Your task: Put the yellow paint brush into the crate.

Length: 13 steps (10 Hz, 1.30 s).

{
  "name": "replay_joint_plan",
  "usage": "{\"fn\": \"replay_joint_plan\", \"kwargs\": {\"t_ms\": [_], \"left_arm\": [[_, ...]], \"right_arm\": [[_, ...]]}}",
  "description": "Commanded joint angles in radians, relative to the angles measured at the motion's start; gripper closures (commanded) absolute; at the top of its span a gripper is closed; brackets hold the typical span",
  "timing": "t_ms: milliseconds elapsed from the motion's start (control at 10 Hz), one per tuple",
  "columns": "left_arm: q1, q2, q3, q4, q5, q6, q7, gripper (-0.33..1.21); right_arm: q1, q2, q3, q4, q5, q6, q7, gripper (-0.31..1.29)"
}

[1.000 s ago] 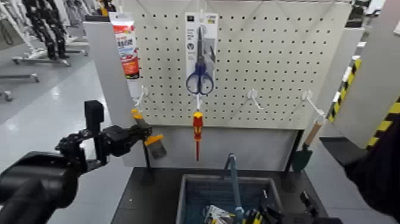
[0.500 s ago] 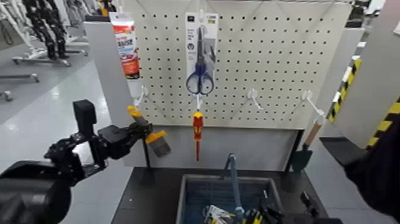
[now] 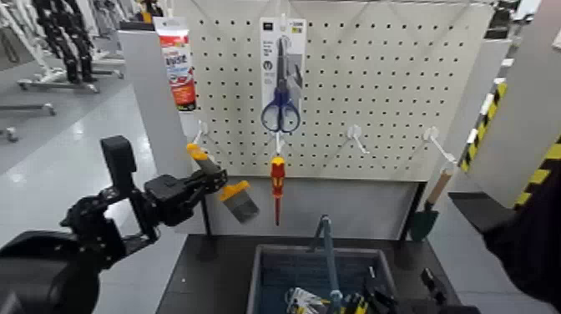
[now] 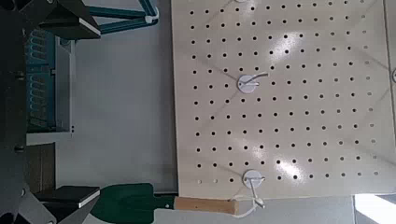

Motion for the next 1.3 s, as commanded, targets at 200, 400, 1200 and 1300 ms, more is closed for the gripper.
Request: {"fn": "replay_joint_plan", "kwargs": {"t_ms": [200, 400, 1200, 1300], "left_arm": [[0.016, -0.020, -0.066, 0.053, 0.236, -0.014, 0.000, 1.15], [0.016, -0.020, -0.134, 0.161, 0.317, -0.039, -0.002, 1.15], [-0.054, 0.001, -0.368, 0.383, 0.358, 0.053, 0.044, 1.15], [-0.057, 0.003, -0.373, 0.385, 0.365, 0.078, 0.058, 1.13]], "right_arm": [[-0.001, 0.002, 0.002, 0.006, 0.000, -0.008, 0.000, 0.12], [0.001, 0.004, 0.002, 0.008, 0.000, -0.016, 0.000, 0.12], [-0.004, 0.001, 0.010, 0.028, -0.012, -0.039, 0.000, 0.12], [-0.002, 0.001, 0.010, 0.029, -0.012, -0.040, 0.000, 0.12]]}}
